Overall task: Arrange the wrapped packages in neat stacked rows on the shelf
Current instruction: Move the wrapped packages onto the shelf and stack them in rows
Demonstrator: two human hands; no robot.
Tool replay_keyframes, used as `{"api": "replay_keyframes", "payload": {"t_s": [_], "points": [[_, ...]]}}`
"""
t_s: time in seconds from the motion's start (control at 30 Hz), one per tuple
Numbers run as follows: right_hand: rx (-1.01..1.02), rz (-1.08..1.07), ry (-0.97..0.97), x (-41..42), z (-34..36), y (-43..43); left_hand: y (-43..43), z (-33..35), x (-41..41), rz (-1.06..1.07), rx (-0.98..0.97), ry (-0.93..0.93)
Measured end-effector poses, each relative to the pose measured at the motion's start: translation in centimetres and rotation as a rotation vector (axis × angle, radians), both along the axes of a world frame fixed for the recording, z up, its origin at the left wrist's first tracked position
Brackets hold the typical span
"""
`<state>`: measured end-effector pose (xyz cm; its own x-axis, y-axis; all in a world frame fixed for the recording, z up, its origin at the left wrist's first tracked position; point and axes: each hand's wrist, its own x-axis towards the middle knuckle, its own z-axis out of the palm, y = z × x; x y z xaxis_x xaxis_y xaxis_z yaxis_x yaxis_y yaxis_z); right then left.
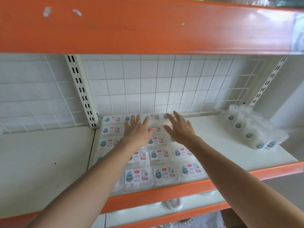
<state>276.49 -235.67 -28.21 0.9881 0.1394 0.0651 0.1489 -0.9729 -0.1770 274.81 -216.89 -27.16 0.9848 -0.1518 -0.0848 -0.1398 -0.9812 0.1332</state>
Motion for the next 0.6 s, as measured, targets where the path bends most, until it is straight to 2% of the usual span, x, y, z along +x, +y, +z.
{"api": "replay_keyframes", "payload": {"t_s": [0.3,0.4,0.6], "points": [[-0.031,0.162,-0.020,-3.8,1.4,5.2,5.2,1.3,-4.7,0.077,0.018,-0.058],[-0.028,0.250,-0.025,-4.5,1.9,7.5,7.3,1.9,-7.2,0.156,0.031,-0.111],[0.077,0.443,-0.029,-6.5,2.1,13.4,12.3,2.6,-12.5,0.356,0.064,-0.087]]}}
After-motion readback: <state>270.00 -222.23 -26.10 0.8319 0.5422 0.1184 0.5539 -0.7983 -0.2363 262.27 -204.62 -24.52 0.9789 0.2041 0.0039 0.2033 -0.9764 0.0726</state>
